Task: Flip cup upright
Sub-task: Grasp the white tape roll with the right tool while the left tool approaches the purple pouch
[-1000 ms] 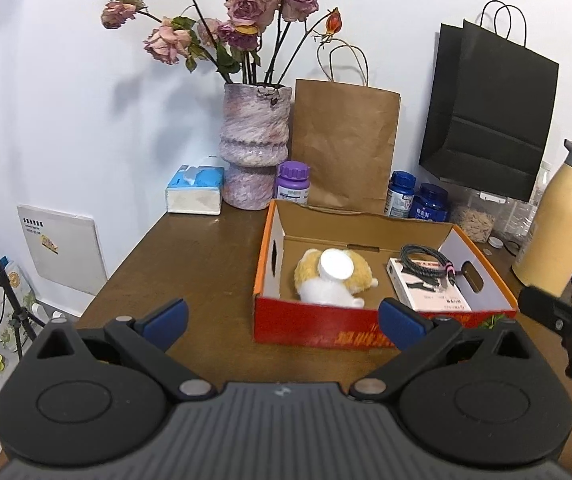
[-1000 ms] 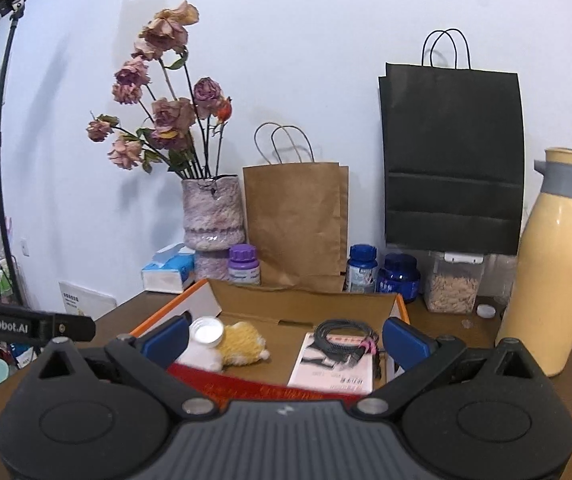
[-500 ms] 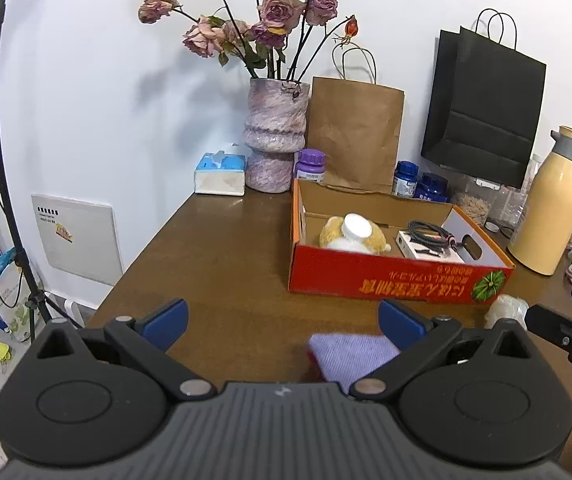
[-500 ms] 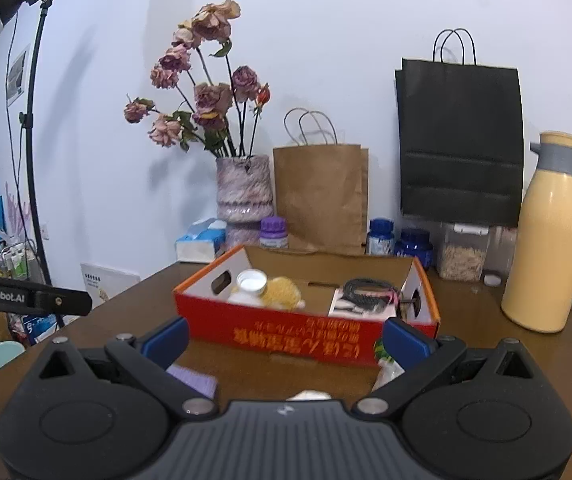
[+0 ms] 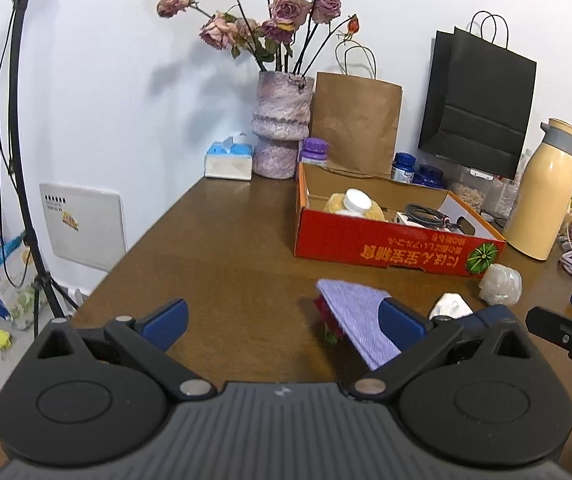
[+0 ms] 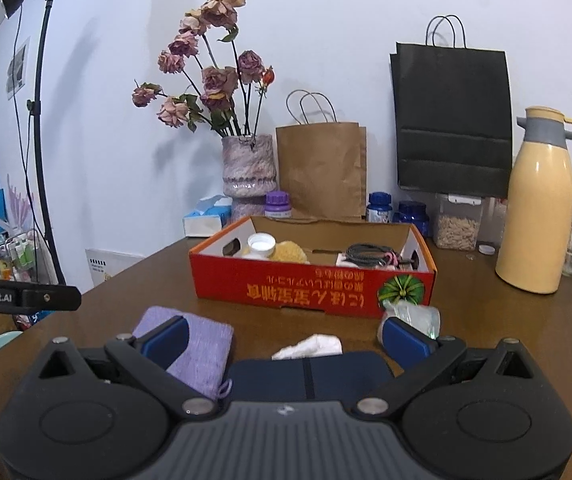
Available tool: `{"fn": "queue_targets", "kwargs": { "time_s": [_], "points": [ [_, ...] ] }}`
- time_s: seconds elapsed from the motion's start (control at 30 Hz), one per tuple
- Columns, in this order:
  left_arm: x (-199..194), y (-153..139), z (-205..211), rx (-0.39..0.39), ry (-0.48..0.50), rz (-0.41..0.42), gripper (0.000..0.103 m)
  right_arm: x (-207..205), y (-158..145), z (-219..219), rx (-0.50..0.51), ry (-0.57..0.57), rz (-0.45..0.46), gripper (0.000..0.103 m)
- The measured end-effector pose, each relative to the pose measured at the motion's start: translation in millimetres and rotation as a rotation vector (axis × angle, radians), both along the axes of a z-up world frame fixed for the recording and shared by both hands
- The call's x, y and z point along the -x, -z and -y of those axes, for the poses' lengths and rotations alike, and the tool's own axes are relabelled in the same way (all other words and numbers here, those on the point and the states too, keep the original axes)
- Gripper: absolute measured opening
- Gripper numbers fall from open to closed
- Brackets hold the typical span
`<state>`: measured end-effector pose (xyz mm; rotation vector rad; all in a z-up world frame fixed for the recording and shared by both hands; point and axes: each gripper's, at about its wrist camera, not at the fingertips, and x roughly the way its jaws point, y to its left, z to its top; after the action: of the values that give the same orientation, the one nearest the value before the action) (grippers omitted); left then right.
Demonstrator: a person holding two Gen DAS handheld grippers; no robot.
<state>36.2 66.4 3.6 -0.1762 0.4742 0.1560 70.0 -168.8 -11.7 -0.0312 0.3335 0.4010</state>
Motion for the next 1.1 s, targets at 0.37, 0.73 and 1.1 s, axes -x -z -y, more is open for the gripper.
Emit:
{"fn": "queue_targets", "kwargs": {
  "time_s": [0.37, 0.73, 1.1],
  "points": [
    [25, 25, -3, 0.015, -0.026, -0.012, 0.103, 21, 24, -8, 0.029, -0.062, -0.039, 0.103],
    [37, 32, -15, 0.012, -0.04, -0.025, 0.103, 21, 46, -47, 0.084, -0.224, -0.131, 0.103],
    [38, 40, -26, 0.046, -0.04, -0.042, 0.103, 1, 55, -78, 0.114, -0.273, -0.224, 0.087]
  ]
}}
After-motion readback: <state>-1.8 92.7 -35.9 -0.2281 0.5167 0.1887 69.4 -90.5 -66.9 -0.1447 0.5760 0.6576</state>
